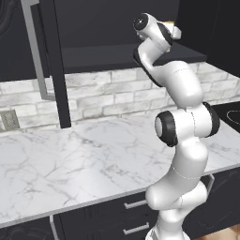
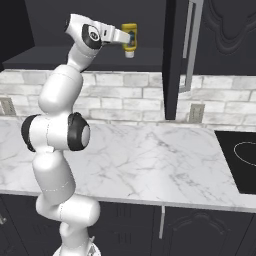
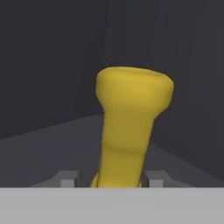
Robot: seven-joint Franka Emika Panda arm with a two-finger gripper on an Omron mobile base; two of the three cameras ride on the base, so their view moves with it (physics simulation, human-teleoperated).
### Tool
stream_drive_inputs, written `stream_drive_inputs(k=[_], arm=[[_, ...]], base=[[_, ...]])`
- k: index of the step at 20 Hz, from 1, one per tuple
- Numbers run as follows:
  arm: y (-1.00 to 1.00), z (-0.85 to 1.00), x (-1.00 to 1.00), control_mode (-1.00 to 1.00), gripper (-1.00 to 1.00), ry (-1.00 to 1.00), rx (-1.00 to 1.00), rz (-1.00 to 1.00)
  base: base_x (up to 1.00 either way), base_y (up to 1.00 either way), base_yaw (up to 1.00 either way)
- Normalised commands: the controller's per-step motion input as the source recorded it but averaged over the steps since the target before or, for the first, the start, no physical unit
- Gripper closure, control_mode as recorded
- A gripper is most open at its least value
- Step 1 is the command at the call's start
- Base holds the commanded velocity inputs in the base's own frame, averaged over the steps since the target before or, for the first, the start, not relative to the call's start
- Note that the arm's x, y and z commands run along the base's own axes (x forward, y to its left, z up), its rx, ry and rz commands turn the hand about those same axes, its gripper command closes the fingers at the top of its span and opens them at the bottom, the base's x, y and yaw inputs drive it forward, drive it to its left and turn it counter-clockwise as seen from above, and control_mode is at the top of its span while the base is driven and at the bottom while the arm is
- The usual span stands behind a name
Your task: Move the shaker and mustard from the cabinet to the dining counter.
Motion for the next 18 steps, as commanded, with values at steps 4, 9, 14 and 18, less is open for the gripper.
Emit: stream_drive_inputs(k=[4, 9, 14, 18], arm=[[-0.17, -0.06, 0.26, -1.0, 1.0, 0.18, 0.0, -0.04], [-0.02, -0.07, 0.06, -1.0, 1.0, 0.03, 0.0, -0.05], [0.02, -0.17, -0.62, -1.0, 1.0, -0.15, 0.0, -0.03], [0.02, -0.23, -1.0, -1.0, 1.0, -0.32, 0.0, -0.02]], base=[[0.0, 0.0, 0.0], [0.0, 0.0, 0.0], [0.0, 0.0, 0.0], [0.0, 0.0, 0.0]])
